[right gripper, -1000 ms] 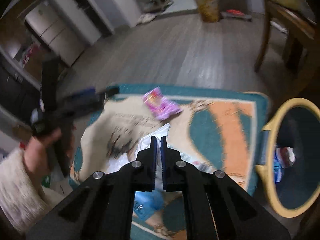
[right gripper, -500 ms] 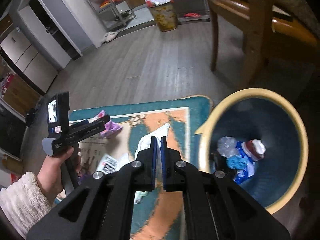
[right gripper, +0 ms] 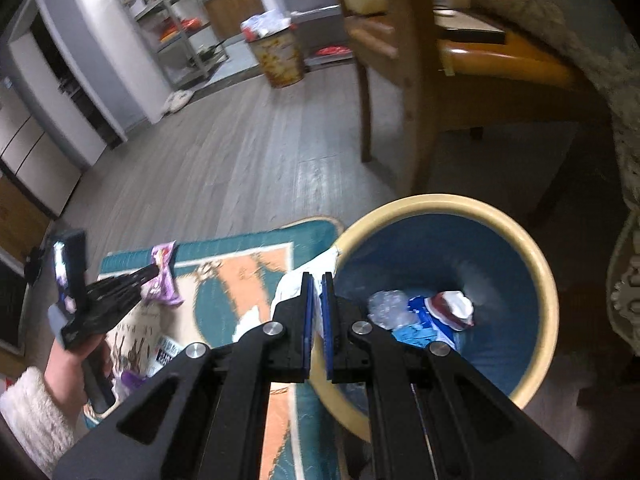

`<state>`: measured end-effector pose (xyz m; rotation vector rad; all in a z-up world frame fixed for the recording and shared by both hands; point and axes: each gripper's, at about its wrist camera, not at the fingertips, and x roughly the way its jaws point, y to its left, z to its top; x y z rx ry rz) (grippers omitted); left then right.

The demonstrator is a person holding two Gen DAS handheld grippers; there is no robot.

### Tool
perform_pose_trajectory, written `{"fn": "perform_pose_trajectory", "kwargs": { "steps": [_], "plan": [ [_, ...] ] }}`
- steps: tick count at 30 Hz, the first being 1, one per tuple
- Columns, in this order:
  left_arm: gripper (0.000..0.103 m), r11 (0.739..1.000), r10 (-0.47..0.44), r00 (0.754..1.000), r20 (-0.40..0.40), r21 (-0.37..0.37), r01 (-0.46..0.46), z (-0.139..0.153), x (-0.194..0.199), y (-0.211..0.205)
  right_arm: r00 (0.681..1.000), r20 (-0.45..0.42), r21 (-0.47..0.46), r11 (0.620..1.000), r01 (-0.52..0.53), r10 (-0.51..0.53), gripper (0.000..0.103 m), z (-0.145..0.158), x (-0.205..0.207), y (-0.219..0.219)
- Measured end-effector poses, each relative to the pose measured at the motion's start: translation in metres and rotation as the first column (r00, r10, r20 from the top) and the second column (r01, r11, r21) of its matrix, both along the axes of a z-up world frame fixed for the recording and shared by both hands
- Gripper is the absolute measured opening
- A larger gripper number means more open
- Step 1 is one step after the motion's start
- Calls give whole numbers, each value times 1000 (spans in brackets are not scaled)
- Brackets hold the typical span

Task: Collect trash
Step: 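Grasp the pink candy wrapper with the left tool while the right tool grasps a white paper scrap, then carry the pink wrapper and white paper over the bin with both tools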

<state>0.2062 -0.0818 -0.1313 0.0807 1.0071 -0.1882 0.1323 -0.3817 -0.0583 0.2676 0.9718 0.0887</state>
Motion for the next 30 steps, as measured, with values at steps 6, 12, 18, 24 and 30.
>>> {"fn": "perform_pose_trajectory", "kwargs": {
  "steps": [6,12,18,24,30],
  "plan": [
    [1,993,-95,990,101,-62,101,42,-18,-30,996,32,8,997,77,-77,4,10,-7,-32],
    [1,966,-191,969,156,-146,214,70,-29,-72,987,50,4,988,155,-155,4,14,-13,-65],
    [1,948,-273,947,168,-118,294,68,-45,-115,979,5,0,979,203,-203,4,-1,-18,-93],
    [26,995,-101,987,128,30,98,31,-34,-109,979,-11,3,979,204,-204,4,-5,-18,-95],
    [69,986,142,987,81,82,-149,3,-3,-44,983,-10,-11,983,183,-183,4,-4,-15,-86]
  ]
}}
